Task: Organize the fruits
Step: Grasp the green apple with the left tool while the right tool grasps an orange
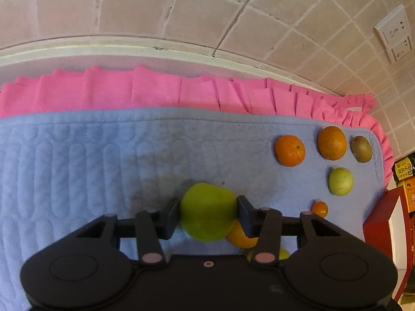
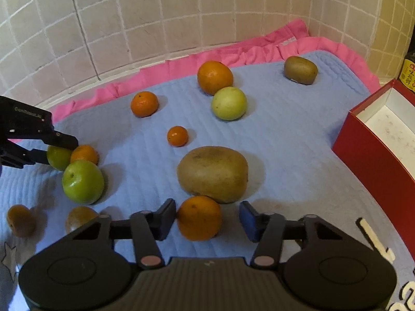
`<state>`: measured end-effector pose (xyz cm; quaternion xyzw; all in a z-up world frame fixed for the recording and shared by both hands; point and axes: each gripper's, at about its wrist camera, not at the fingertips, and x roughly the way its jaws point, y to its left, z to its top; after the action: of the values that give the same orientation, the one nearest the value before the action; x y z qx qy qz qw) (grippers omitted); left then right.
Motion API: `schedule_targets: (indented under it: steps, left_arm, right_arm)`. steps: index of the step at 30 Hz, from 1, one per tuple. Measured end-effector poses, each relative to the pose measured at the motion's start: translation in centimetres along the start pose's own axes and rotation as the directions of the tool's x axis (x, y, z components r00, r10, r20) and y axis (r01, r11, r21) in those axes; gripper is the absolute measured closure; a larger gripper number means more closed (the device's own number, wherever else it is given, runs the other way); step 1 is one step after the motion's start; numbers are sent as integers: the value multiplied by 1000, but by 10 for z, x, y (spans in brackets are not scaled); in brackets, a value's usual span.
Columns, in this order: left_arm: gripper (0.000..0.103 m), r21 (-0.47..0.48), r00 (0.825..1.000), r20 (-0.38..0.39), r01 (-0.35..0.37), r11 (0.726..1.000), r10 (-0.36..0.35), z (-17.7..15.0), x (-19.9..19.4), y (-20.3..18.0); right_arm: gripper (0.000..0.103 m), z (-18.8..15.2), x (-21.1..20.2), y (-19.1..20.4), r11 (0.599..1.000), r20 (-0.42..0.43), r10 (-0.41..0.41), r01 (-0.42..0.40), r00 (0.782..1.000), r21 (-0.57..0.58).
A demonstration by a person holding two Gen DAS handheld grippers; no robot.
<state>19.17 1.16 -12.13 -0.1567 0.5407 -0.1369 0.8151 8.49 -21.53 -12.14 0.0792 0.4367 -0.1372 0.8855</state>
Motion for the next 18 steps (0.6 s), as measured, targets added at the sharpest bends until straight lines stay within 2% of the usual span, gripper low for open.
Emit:
schedule_targets:
  steps: [1,6,11,14,18]
  left_arm:
    - [47,4,1000,7,-11,1000,11,-1,-2,-2]
    - [47,65,997,64,-47,997,43,-8,-24,-20]
    - [47,133,987,147,-78,988,58,-17,-63,-49]
    - [47,190,979,202,-69,979,30,-22,-87,-82]
    - [47,319,966,247,-11,948,-72,-29,-103,-147]
  right_arm:
    - [63,-1,-2,1,1000,3,10,-10,1000,-3]
    - [63,-5,-15,3,1000,42,15,-14,999,-25]
    - [63,-6,-38,-15,995,74,90,-93,993,42]
    - [63,0,-67,-34,992,151,99,-110,984,69]
    - [63,12,-104,-80,989,262,33,-70,964,134]
